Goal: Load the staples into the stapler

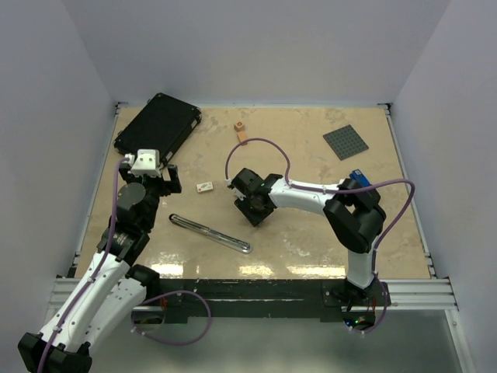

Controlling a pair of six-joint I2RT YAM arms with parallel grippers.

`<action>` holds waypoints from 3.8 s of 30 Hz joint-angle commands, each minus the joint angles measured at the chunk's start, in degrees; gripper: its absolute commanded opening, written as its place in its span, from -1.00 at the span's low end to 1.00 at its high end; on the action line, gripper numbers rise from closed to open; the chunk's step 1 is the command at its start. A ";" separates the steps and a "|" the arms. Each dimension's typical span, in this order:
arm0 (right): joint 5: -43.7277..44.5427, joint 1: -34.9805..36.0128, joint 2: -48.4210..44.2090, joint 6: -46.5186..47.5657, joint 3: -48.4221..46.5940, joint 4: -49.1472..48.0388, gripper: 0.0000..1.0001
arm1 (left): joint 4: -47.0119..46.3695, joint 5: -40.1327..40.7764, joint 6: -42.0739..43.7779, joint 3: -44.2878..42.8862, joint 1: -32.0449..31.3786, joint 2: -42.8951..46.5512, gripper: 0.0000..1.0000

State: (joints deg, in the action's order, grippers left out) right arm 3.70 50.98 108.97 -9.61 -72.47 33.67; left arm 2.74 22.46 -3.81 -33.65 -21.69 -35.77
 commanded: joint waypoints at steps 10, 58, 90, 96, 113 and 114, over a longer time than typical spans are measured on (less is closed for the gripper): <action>1.66 0.00 0.55 -0.42 -1.89 2.54 -0.49 | -0.63 -0.57 0.12 -2.56 0.51 0.26 0.87; -6.43 14.06 -6.31 9.34 -0.31 -11.08 -0.67 | -4.15 1.98 2.06 -0.28 0.42 -1.58 0.85; -4.15 14.67 -4.99 12.77 -1.27 -10.47 -0.70 | -4.41 0.04 2.41 -0.36 0.42 -2.29 0.84; -4.58 14.76 -5.26 13.38 -1.01 -10.64 -0.71 | -4.33 -0.22 2.41 -0.36 0.51 -2.38 0.84; -5.90 14.94 -4.73 14.00 0.04 -11.61 -0.72 | -4.33 -0.84 2.41 -0.45 0.51 -2.90 0.84; -5.90 14.85 -4.56 14.09 0.13 -11.61 -0.72 | -4.33 -0.84 2.41 -0.45 0.51 -2.99 0.84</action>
State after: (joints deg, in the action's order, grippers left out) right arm -1.23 65.58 104.75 3.40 -72.40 23.92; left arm 0.95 22.46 -2.31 -33.63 -21.69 -38.65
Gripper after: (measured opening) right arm 0.180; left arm 0.922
